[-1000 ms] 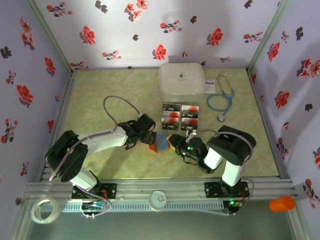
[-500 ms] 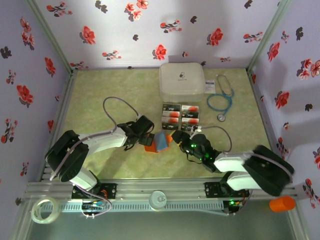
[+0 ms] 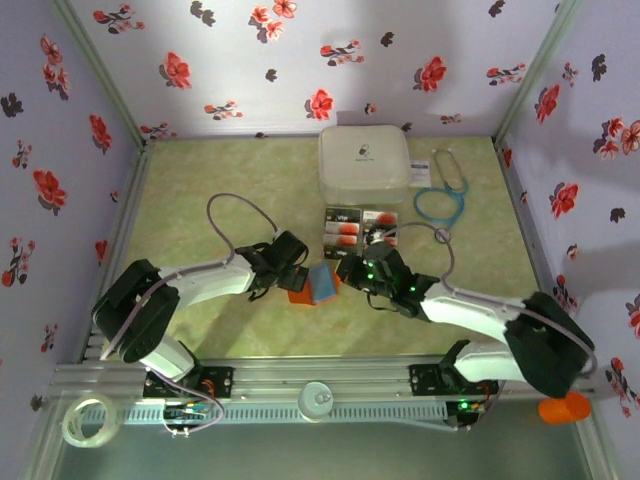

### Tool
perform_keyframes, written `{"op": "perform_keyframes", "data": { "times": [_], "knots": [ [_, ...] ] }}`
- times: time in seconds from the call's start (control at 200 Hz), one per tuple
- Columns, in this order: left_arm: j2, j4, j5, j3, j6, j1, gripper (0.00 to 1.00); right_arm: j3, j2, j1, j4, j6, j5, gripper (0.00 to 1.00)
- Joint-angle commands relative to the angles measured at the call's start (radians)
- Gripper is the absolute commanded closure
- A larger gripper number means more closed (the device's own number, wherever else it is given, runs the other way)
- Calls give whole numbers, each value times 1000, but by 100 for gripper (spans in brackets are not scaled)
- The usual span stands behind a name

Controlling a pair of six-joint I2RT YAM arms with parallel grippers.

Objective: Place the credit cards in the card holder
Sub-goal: Open the card holder at the center of the table.

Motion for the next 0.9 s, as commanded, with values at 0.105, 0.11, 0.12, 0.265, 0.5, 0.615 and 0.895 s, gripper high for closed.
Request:
{"op": "perform_keyframes", "data": {
  "times": [0.105,0.11,0.12,0.265,0.5,0.615,0.895],
  "knots": [
    [17,0,-21,13,23,8,0,91,147,8,44,-53,-97,97],
    [17,1,-21,13,23,8,0,92,148,8,44,-53,-98,97],
    [17,0,-21,13,24,8,0,94,155,8,45,-54,-98,97],
    [13,0,-20,15,30,9,0,94,221,6,57,-68,-89,97],
    [-6,-4,11,24,42,10,0,26,310,2,139,-57,-61,100],
    [-23,-12,55,25,46,5,0,-11,315,1,172,-38,-55,100],
    [-8,-56,40,1,21,-70,0,-64,304,2,209,-9,-36,100]
  ]
}}
